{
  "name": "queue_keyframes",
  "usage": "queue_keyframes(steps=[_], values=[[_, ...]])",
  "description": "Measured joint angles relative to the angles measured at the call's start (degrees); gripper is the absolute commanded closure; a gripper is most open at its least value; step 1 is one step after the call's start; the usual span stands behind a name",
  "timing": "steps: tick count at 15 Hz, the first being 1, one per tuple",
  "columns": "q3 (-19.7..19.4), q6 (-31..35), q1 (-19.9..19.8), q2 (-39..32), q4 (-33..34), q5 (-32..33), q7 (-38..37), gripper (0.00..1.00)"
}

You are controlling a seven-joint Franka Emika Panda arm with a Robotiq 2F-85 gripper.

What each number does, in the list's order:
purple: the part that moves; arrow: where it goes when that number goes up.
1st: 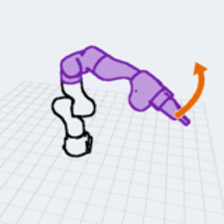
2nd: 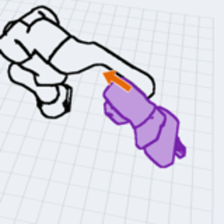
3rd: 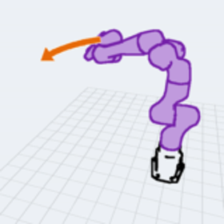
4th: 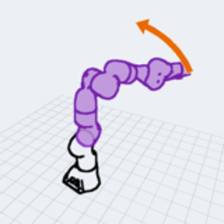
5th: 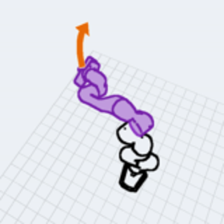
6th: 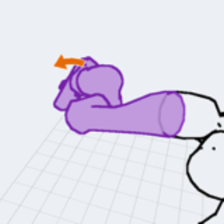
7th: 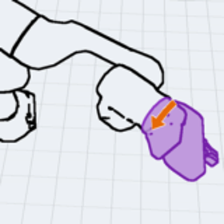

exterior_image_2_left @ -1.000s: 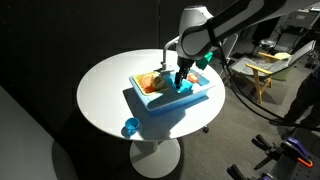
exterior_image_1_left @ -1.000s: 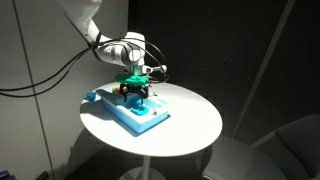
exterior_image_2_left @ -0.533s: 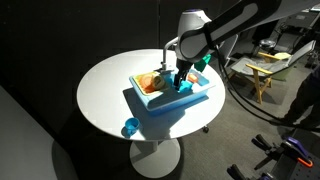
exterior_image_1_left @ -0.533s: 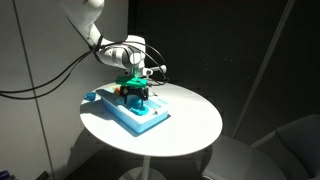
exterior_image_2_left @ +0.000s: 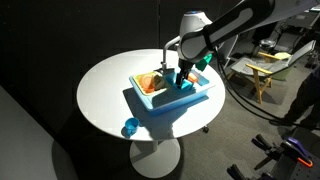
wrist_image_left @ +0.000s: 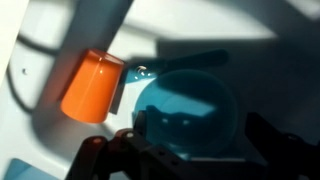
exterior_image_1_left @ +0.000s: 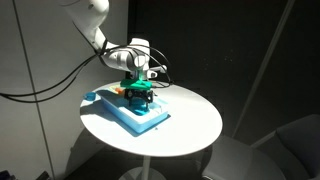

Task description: Remove the blue plate from the sink and put it on the table

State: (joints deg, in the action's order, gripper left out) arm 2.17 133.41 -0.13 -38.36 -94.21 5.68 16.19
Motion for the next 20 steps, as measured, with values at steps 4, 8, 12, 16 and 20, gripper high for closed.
queue_keyframes(steps=[4, 8, 12, 16, 20], values=[[-0.71, -0.1, -0.05, -0.02, 0.44, 0.96, 0.0, 0.0], [0.4, -1.21, -0.18, -0.03, 0.71, 0.8, 1.73, 0.0], [1.94, -2.06, -0.08, -0.32, 0.95, 0.78, 2.69, 0.0], [2.19, -2.17, 0.06, -1.45, 1.36, 0.81, 3.03, 0.0], [1.48, -2.16, 0.21, -2.92, 2.35, 2.06, 3.11, 0.0]])
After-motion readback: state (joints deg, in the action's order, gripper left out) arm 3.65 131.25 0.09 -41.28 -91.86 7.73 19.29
